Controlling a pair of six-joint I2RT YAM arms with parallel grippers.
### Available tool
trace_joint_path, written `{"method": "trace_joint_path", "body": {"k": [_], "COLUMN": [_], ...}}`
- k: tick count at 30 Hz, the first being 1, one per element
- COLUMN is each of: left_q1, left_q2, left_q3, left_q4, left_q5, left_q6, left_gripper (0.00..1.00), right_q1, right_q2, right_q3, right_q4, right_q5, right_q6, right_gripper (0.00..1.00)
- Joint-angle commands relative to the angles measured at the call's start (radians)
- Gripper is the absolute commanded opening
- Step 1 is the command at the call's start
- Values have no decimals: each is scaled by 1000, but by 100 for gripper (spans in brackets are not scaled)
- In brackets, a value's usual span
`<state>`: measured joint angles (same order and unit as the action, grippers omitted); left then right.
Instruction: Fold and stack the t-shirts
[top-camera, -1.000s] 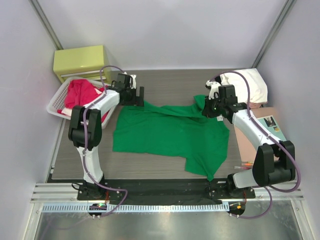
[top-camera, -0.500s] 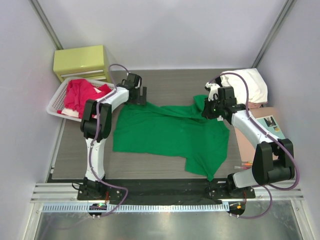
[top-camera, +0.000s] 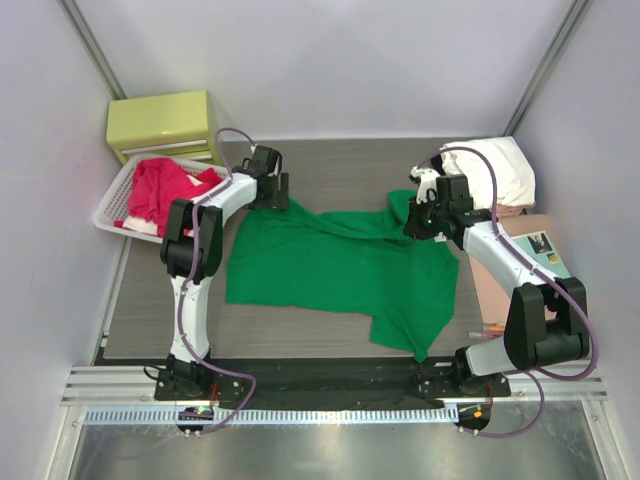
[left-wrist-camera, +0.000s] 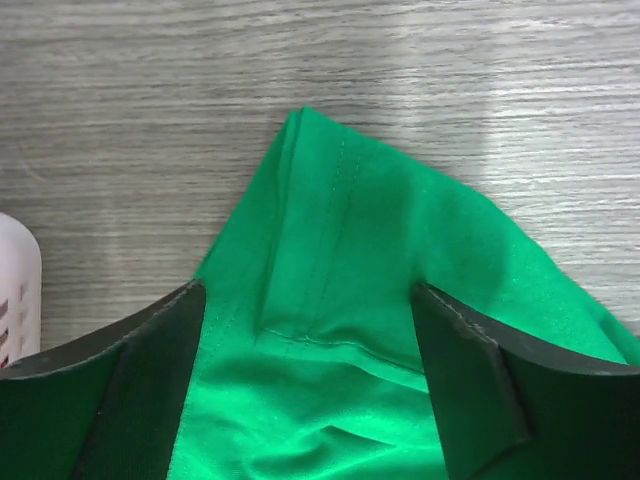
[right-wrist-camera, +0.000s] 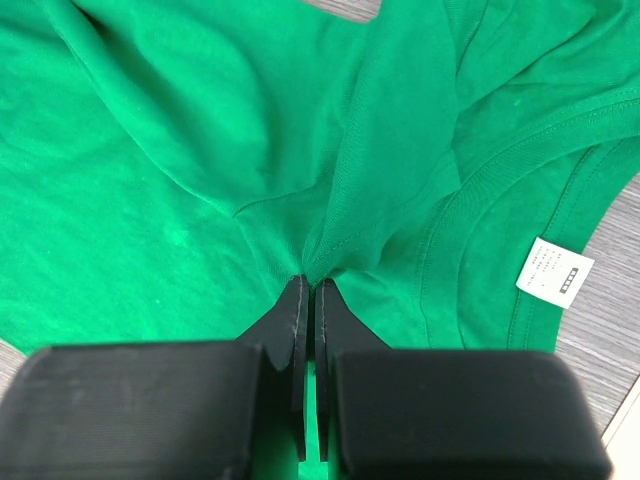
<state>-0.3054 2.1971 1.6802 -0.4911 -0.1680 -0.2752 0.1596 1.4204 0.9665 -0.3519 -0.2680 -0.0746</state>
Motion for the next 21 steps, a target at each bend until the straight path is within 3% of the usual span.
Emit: {"method": "trace_joint_path", "body": {"k": [1,3,4,6,21], "left_q1": [3,3,3,3,3], "left_q2": [-30,-31,-28,-28,-132], "left_q3": [9,7,7,9,-36], "left_q4": [-33,-32,-32,-32,-9], "left_q5": [-13,-7,-5,-2,-36], "left_q6": [10,5,-1,-1,50], "left_gripper": [66,52,27,0,0], "right_q1": [-5,-5,-5,-5,-6], "right_q2": [-14,-15,-15,-17,5], "right_q3": [9,6,5,0,18], "right_q4": [42,41,42,41,42], "right_q5": [-8,-5,-1,1,33], "right_q6": [-11,-16,-16,-21,-34], "right_gripper": [1,1,1,1,1]}}
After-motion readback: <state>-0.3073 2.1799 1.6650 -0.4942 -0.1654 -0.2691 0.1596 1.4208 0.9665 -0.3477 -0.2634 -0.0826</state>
